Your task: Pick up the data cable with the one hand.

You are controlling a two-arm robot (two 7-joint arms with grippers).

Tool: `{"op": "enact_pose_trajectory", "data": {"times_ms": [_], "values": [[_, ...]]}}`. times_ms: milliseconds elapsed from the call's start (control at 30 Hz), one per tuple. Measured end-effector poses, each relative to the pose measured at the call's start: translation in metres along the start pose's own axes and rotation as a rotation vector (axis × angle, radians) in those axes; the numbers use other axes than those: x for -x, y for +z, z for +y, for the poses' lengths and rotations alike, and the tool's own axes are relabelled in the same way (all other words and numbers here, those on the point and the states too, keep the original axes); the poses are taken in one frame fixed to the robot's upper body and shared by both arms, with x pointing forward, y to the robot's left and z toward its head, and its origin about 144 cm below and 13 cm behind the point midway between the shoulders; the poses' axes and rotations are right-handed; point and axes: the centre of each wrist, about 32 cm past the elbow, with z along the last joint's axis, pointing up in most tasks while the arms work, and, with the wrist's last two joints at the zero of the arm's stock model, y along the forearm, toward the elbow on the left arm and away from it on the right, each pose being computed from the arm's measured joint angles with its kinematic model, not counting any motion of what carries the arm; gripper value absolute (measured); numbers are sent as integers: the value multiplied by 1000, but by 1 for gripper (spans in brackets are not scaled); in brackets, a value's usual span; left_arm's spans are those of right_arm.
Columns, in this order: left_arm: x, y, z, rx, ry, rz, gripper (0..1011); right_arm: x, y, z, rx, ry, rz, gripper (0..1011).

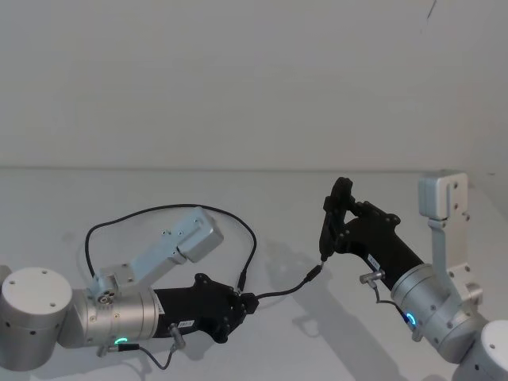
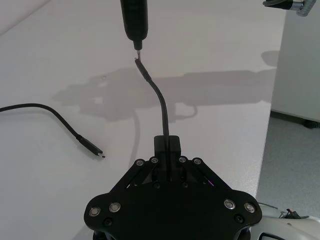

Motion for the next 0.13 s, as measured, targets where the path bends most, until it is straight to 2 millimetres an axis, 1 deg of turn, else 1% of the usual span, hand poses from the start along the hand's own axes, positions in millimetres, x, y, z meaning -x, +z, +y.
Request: {"op": "enact_pose_trajectory", "data": {"times_ms": [133], "values": [[0, 0, 0, 0, 0, 0, 42, 0, 0, 0, -1, 1, -1, 279]]}}
